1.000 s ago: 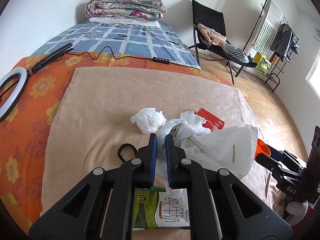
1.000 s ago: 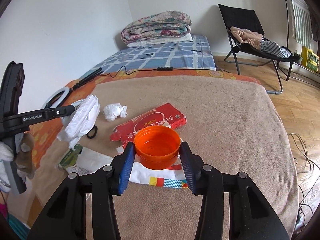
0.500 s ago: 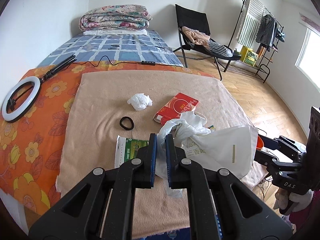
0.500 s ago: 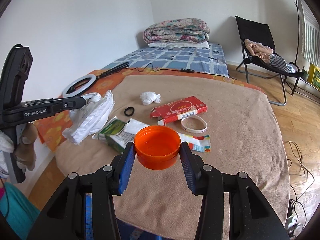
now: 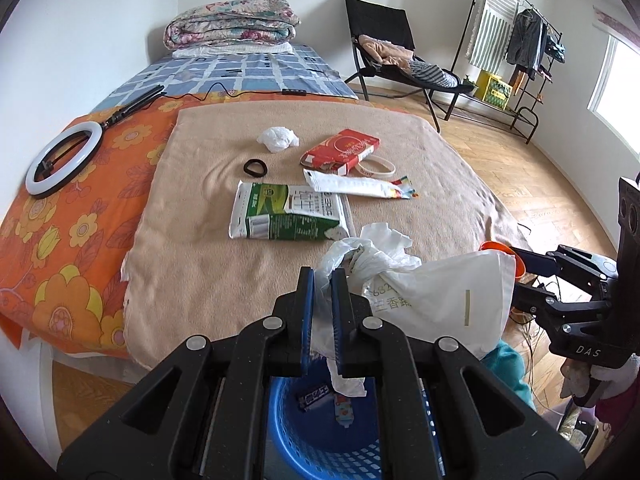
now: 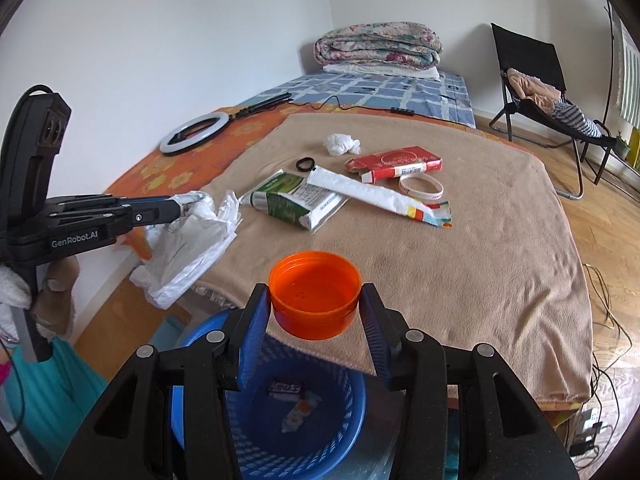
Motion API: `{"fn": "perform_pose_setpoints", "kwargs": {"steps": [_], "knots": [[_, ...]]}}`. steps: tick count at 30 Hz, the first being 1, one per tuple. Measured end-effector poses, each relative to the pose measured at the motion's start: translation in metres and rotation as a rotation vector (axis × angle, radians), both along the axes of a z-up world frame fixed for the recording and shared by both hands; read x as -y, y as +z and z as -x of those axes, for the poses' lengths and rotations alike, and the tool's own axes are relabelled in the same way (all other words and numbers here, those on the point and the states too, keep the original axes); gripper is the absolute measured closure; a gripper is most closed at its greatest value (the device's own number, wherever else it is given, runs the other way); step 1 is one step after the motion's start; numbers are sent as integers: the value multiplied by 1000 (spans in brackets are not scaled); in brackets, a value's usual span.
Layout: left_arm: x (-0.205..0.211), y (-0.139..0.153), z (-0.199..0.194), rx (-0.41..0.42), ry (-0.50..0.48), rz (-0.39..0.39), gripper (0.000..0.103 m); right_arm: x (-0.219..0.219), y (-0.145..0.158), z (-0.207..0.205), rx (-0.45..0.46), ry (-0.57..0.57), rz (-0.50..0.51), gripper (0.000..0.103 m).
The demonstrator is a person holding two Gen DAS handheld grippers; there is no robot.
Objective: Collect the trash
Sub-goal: 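Carry the bag and orange cap to the wastebasket and open both tools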
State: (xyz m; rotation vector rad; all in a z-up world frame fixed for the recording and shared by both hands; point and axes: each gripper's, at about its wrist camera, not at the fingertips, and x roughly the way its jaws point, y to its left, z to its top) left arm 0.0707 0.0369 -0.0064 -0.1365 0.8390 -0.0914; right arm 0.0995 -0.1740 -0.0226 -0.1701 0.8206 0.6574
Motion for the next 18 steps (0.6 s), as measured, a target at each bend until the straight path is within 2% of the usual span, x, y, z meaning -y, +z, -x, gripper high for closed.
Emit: {"fn": "perform_pose_setpoints", "kwargs": {"steps": [8, 18], "knots": [[20, -45, 28, -106, -42, -18, 96, 4, -31, 23, -71, -6, 29, 59], [31, -99, 40, -246, -74, -52, 96, 5, -65, 43, -129, -19, 74, 59]]}}
